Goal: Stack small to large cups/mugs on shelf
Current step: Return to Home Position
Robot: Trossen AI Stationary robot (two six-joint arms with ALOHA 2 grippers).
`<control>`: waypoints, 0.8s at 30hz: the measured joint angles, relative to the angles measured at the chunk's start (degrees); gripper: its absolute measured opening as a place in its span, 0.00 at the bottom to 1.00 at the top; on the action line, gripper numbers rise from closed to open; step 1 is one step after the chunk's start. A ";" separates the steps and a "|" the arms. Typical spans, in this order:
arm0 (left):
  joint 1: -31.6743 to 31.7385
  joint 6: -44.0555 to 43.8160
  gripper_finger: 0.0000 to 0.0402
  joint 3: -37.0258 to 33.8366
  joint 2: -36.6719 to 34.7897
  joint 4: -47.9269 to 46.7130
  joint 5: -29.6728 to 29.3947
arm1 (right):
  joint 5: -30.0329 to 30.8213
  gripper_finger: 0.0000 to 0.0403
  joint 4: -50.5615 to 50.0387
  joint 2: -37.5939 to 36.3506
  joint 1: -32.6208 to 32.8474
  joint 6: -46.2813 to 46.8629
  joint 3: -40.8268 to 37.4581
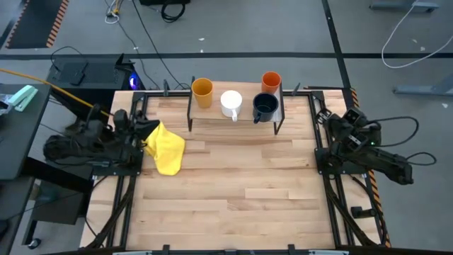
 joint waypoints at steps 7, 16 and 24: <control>0.00 -0.97 0.10 -6.27 -3.38 7.54 4.14 | 0.07 0.18 0.42 -0.20 0.00 1.23 -2.78; -0.02 -2.07 0.08 -10.26 -4.27 7.96 4.72 | -1.43 0.18 0.47 -0.18 0.00 2.65 -5.69; 0.00 -0.71 0.09 -16.36 -4.27 17.65 4.73 | -3.88 0.18 -0.51 -0.18 -0.02 1.08 -5.65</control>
